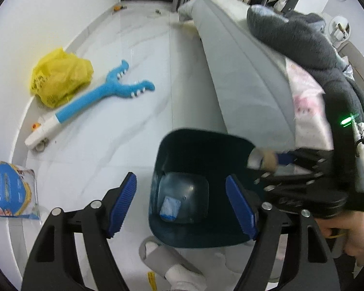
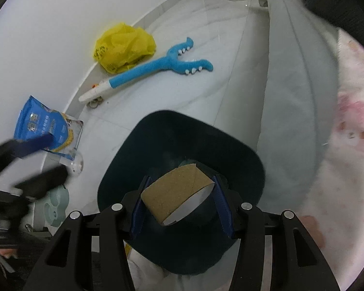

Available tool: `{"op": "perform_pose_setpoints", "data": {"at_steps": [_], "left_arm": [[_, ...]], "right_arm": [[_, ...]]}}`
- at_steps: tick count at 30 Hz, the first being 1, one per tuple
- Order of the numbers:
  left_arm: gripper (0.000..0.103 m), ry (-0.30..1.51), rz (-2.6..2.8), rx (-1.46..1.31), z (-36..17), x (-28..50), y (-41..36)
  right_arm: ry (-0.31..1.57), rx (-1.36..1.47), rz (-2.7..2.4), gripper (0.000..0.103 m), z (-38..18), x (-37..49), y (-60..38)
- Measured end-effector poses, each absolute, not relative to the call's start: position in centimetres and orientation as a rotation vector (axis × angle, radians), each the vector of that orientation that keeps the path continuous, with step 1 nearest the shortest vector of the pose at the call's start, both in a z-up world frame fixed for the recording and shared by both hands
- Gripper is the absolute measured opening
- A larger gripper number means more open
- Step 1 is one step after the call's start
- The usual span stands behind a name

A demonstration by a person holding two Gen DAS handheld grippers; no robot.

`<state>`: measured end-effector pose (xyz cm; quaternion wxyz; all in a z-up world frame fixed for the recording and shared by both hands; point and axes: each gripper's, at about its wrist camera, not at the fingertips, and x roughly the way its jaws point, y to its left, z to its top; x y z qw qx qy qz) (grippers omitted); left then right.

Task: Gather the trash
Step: 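Open the left gripper over the bin while the right gripper releases the tape roll, then move the left gripper to the bubble-wrap roll and close on it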

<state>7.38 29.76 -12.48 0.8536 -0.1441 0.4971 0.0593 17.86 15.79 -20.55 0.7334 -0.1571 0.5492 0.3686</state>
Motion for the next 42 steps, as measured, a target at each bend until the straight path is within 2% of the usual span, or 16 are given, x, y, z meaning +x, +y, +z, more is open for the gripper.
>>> {"op": "perform_pose_setpoints", "data": {"at_steps": [12,14,15,18,25,32,42], "left_arm": [[0.066,0.855,0.111,-0.264,-7.7,6.2,30.3],[0.066,0.824,0.109,-0.253,-7.0,5.9,30.3],[0.066,0.804,0.11,-0.251,-6.5,5.8,30.3],[0.066,0.765,0.115,-0.249,-5.5,5.6,30.3],[0.066,0.691,0.123,-0.231,-3.3,5.7,29.4],[0.067,0.612,0.09,-0.184,-0.9,6.2,26.3],[0.07,0.581,0.013,-0.162,0.7,8.2,21.3]], "right_arm": [[1.258,-0.405,0.781,0.053,-23.7,17.5,17.5],[1.263,-0.413,0.771,0.058,-24.1,17.5,17.5],[1.269,-0.417,0.766,0.065,-24.3,17.4,17.4],[1.274,-0.433,0.76,0.072,-24.3,17.1,17.2],[1.218,-0.396,0.785,0.078,-21.5,17.0,15.9],[1.076,-0.36,0.847,0.087,-16.4,16.5,13.5],[0.91,-0.376,0.819,0.089,-11.4,16.6,8.7]]}}
